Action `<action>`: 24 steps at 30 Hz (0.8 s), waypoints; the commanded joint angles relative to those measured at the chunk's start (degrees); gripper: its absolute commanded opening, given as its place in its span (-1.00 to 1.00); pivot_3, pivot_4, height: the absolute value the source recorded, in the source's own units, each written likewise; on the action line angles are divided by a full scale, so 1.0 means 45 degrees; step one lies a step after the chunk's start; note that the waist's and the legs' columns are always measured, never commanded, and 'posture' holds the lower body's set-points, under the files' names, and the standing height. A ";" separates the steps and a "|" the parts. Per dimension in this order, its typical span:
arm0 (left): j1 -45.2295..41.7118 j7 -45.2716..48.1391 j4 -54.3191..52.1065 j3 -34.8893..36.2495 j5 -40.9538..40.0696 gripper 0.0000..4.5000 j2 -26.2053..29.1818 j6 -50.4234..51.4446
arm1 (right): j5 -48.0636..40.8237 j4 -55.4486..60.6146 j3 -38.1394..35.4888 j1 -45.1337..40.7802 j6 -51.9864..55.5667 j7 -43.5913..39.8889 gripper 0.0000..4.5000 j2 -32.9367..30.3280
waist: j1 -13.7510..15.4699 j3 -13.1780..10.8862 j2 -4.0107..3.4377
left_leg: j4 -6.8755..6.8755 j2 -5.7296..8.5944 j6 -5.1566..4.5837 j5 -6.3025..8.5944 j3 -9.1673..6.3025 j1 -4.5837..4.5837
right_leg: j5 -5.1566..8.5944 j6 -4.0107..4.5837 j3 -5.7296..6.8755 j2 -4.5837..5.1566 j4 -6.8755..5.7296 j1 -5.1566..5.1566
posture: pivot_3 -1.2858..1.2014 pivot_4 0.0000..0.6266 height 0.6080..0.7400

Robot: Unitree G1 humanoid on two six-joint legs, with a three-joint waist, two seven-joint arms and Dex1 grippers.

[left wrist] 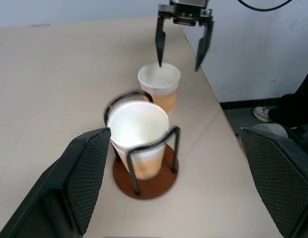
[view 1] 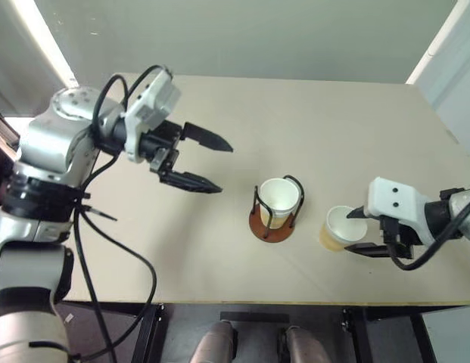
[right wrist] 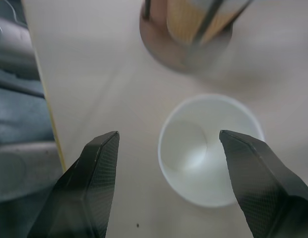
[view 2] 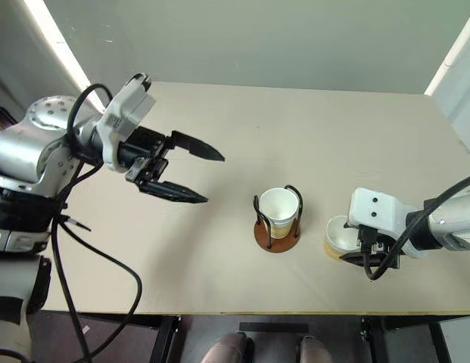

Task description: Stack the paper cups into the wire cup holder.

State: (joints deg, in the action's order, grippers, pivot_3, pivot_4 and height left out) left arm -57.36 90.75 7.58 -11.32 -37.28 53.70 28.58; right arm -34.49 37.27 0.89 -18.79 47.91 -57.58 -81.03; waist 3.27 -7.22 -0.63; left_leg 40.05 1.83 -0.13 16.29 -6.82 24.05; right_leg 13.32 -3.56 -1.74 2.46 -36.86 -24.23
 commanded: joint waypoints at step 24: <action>0.2688 -0.0398 -0.1844 0.2855 0.0129 1.00 0.1012 0.0753 | 0.4218 -0.1591 0.2666 -0.2412 -0.2222 -0.2550 -0.98 0.1963 | -0.0114 0.0008 0.0014 | 0.0001 0.0000 -0.0005 0.0003 0.0001 -0.0018 | 0.0001 0.0007 -0.0003 0.0001 -0.0008 0.0014 | 0.03 -0.52 1.00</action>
State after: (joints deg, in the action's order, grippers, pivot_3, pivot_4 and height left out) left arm -44.62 88.48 0.79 -0.14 -36.16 57.13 31.16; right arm -15.47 29.51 16.39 -28.09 38.81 -67.89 -71.09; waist 2.76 -7.18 -0.57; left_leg 40.05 1.83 -0.15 16.30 -6.82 23.97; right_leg 13.32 -3.52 -1.75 2.46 -36.90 -24.17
